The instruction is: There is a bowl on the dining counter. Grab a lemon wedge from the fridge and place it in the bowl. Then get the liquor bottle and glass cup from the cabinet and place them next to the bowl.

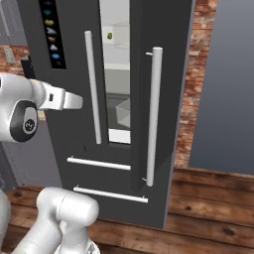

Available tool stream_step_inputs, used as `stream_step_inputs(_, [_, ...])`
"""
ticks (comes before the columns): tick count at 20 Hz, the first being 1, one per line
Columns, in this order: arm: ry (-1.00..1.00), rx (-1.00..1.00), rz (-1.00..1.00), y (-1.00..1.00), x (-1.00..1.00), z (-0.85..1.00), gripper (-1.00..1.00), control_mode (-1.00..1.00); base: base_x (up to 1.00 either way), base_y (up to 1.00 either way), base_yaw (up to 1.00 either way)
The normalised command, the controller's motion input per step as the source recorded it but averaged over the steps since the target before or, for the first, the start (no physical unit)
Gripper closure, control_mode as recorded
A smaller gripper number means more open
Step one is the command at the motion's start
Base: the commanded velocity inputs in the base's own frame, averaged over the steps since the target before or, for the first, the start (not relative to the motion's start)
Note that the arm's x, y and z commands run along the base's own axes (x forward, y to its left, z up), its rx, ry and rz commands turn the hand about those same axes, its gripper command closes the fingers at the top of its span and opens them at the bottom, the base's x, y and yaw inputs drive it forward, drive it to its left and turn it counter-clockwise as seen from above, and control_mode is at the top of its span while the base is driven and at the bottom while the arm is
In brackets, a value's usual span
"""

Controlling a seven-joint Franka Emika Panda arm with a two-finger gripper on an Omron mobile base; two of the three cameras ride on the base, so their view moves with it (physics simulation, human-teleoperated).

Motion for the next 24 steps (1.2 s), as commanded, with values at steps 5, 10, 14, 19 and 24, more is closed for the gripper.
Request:
stream_step_inputs(5, [0.00, -0.04, -0.07, 0.00, 0.94, -0.04, -1.00, -1.00, 0.00, 0.00, 0.00])
stream_step_inputs(10, [-0.01, -0.14, -0.15, -0.12, 0.68, -0.05, -1.00, -1.00, 0.00, 0.00, 0.00])
stream_step_inputs(14, [-0.03, -0.20, -0.22, -0.33, 0.38, -0.06, -1.00, -1.00, 0.00, 0.00, 0.00])
stream_step_inputs(19, [0.00, -0.16, -0.23, -0.56, 0.33, -0.02, -1.00, -1.00, 0.00, 0.00, 0.00])
stream_step_inputs(24, [0.00, -0.08, -0.19, -0.75, 0.18, 0.00, -1.00, -1.00, 0.00, 0.00, 0.00])
